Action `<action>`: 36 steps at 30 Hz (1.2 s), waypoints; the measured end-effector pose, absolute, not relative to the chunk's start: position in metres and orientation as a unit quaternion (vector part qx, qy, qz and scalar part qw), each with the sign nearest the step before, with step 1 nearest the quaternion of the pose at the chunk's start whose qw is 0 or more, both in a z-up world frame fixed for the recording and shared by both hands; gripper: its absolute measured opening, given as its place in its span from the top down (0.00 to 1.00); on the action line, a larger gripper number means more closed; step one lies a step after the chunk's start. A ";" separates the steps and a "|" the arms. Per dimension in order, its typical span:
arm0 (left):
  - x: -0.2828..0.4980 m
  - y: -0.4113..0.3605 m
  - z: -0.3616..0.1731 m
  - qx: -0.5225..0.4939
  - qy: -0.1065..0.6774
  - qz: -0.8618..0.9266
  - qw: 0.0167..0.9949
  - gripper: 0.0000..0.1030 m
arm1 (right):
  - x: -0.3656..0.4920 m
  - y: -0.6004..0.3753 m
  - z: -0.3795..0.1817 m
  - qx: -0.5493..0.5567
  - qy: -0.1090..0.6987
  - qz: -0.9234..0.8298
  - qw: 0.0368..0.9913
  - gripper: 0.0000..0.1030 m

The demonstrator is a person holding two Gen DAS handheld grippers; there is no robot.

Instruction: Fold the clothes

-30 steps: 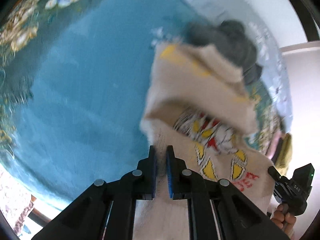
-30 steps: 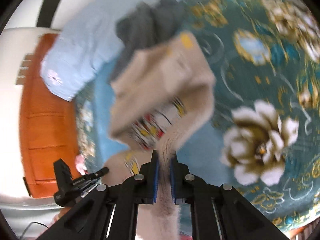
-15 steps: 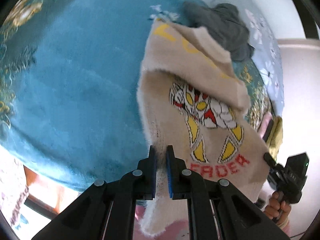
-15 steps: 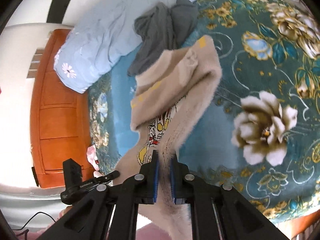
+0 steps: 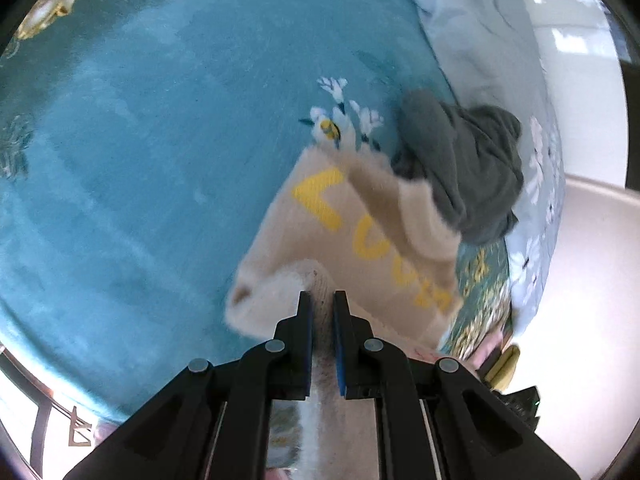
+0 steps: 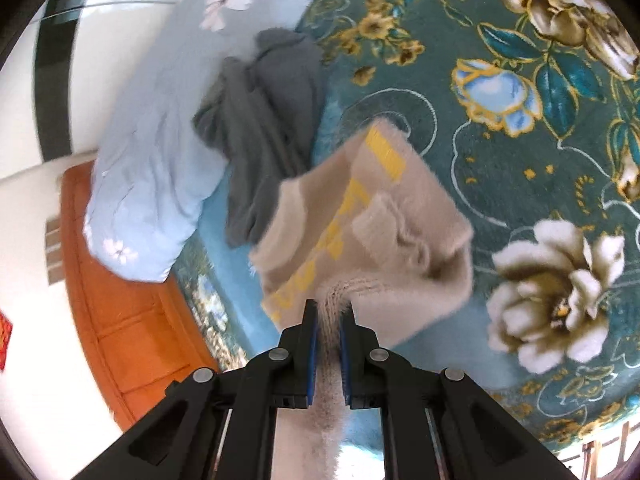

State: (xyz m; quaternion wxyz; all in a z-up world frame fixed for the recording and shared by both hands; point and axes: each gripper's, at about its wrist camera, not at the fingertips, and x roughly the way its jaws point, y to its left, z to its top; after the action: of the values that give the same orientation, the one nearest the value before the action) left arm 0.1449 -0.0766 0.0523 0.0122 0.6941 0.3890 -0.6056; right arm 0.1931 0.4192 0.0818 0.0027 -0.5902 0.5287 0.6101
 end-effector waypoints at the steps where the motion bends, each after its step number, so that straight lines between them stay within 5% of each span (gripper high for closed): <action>1: 0.139 -0.077 0.047 0.696 0.395 -0.599 0.018 0.91 | 0.187 0.421 0.074 -0.595 0.530 0.604 0.011 0.90; 10: 0.140 -0.106 -0.011 0.622 0.607 -0.482 0.109 0.84 | 0.157 0.437 0.022 -0.610 0.560 0.557 0.066 0.85; 14: 0.148 -0.116 -0.016 0.614 0.616 -0.477 0.126 0.84 | 0.156 0.448 0.020 -0.598 0.563 0.564 0.086 0.78; 18: 0.142 -0.114 -0.006 0.643 0.547 -0.525 0.110 0.81 | 0.153 0.459 0.027 -0.598 0.535 0.589 0.098 0.78; 20: 0.131 -0.102 0.001 0.673 0.477 -0.559 0.088 0.71 | 0.146 0.456 0.032 -0.611 0.501 0.607 0.085 0.74; 24: 0.109 -0.069 0.011 0.707 0.358 -0.609 0.038 0.57 | 0.128 0.432 0.039 -0.636 0.433 0.637 0.040 0.51; 27: 0.098 -0.051 0.012 0.717 0.307 -0.625 0.027 0.53 | 0.113 0.415 0.036 -0.654 0.391 0.647 0.030 0.44; 30: 0.095 -0.040 0.014 0.722 0.289 -0.629 0.021 0.67 | 0.106 0.402 0.034 -0.667 0.361 0.651 0.027 0.45; 32: 0.096 -0.034 0.016 0.727 0.262 -0.634 0.020 0.82 | 0.105 0.395 0.034 -0.674 0.342 0.655 0.027 0.58; 34: 0.098 -0.034 0.017 0.725 0.246 -0.643 0.020 0.84 | 0.107 0.395 0.032 -0.679 0.330 0.655 0.031 0.79; 36: 0.102 -0.040 0.012 0.726 0.259 -0.636 0.029 0.84 | 0.110 0.397 0.028 -0.684 0.322 0.653 0.036 0.82</action>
State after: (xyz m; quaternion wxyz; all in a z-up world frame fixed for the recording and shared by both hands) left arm 0.1019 -0.0401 0.0124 0.0295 0.7260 0.2589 -0.6364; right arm 0.1101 0.3968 0.0277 0.0362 -0.6841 0.3221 0.6534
